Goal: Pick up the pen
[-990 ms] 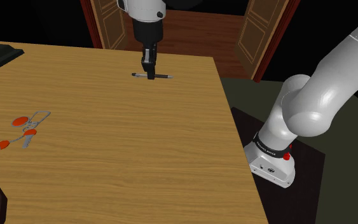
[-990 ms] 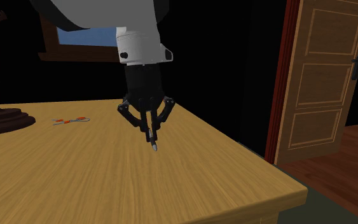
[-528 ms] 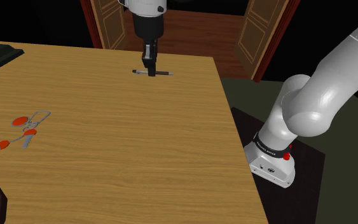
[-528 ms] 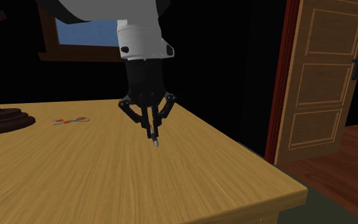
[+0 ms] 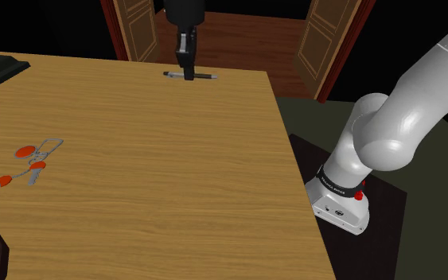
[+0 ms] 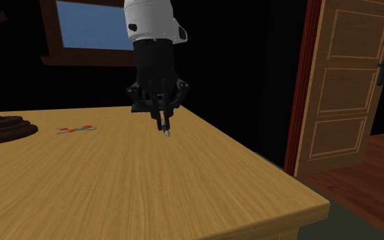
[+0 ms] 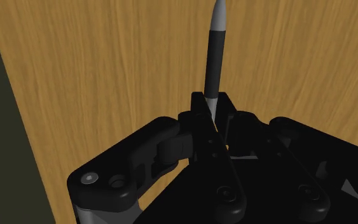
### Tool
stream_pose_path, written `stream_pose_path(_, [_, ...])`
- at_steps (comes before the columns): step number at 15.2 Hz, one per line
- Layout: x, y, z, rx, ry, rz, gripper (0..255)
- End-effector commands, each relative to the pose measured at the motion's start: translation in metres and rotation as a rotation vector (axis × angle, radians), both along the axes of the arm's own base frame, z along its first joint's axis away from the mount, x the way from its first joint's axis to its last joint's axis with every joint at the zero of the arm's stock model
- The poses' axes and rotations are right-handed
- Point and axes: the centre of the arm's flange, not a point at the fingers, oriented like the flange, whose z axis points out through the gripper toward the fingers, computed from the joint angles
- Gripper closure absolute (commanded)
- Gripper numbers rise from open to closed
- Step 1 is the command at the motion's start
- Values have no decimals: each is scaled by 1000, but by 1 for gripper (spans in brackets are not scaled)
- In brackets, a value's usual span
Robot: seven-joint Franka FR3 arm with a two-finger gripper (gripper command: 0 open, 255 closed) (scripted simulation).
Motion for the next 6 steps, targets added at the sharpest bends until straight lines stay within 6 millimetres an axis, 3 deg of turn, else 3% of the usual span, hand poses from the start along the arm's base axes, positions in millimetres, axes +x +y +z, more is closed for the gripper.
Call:
stream_pose_path(1, [-1, 1, 10, 0, 0, 0, 255])
stream_pose_path(6, [-1, 1, 27, 0, 0, 0, 255])
